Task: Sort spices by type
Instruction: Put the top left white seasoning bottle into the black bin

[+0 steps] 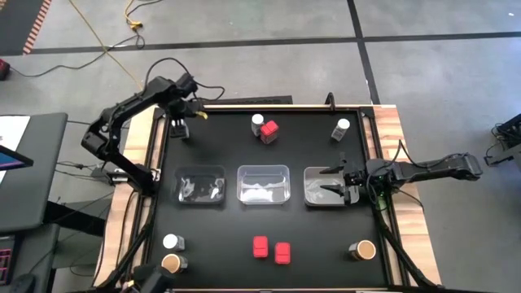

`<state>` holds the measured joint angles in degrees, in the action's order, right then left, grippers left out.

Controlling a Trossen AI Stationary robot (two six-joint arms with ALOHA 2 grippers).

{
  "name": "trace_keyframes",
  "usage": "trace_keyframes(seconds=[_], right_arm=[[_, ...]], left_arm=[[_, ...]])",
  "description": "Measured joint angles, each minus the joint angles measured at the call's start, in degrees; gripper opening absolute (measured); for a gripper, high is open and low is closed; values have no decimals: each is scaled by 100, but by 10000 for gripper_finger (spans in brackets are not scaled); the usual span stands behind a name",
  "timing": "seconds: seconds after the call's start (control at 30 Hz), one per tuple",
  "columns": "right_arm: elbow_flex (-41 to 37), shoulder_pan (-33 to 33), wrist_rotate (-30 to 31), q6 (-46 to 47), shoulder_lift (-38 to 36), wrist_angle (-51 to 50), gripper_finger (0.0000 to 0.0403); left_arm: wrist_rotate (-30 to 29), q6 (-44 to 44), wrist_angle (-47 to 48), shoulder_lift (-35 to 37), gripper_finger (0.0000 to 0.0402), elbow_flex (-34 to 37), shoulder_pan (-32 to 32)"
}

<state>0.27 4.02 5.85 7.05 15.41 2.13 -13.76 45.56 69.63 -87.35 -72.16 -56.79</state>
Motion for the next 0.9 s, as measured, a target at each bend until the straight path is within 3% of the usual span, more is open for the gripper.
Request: trace_keyframes(seconds=[0.9], right_arm=[[0, 0, 0, 1, 0, 0, 286]], left_arm=[[306, 470, -1077, 13, 359, 962, -75]])
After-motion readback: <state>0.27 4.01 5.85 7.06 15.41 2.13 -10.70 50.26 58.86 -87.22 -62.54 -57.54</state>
